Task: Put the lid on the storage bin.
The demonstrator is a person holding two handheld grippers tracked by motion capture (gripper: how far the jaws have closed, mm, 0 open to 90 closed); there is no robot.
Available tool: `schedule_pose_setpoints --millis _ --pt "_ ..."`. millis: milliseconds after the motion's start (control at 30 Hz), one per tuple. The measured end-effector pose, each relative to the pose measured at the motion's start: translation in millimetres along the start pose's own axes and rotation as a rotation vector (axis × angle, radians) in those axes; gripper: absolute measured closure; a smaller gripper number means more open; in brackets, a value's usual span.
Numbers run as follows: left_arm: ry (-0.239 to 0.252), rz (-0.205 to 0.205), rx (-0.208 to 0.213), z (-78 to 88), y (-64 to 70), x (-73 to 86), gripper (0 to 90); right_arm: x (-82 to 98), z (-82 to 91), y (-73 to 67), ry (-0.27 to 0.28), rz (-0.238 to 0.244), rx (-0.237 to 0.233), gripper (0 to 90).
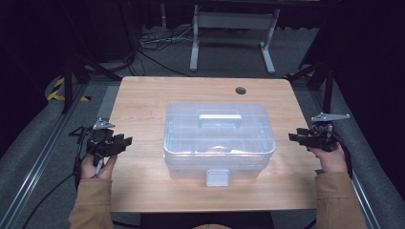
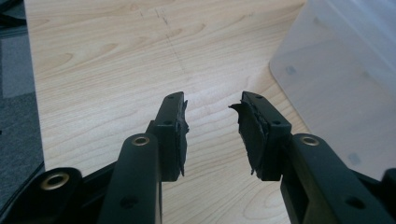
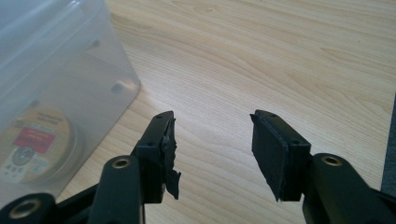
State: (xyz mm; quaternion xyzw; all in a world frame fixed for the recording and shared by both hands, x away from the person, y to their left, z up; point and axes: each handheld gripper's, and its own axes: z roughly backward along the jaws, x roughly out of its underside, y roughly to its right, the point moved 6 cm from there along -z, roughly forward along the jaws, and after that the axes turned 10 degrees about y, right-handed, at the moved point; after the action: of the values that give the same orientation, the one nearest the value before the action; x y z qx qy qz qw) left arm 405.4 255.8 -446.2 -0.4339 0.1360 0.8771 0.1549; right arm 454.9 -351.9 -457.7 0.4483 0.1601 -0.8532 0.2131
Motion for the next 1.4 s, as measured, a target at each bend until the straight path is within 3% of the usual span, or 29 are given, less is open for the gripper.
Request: schedule_pose_setpoints --millis 167,500,1033,1233,1400 --pt "-0.029 0.001 0.01 -8.0 -2.2 6.2 61.0 4.0 -3.2 4.8 0.015 -0.003 0.01 50.4" --pt "-0.06 0.017 0.008 -20.2 -6.8 15.2 60.9 20.8 -18.1 11.6 -0.019 -0.014 0.02 51.5" --pt "-0.123 -0.014 0.011 -41.5 -2.9 28.4 60.8 41.5 -35.6 16.3 -0.087 -0.046 0.033 58.2" --pt "-0.155 -0.021 0.019 -49.8 -1.2 34.6 60.5 45.7 -40.9 15.0 -0.099 -0.038 0.026 58.4" --pt "-0.164 0.005 0.025 -53.7 -3.5 39.4 60.5 49.9 -46.5 12.3 -0.109 -0.021 0.018 58.5"
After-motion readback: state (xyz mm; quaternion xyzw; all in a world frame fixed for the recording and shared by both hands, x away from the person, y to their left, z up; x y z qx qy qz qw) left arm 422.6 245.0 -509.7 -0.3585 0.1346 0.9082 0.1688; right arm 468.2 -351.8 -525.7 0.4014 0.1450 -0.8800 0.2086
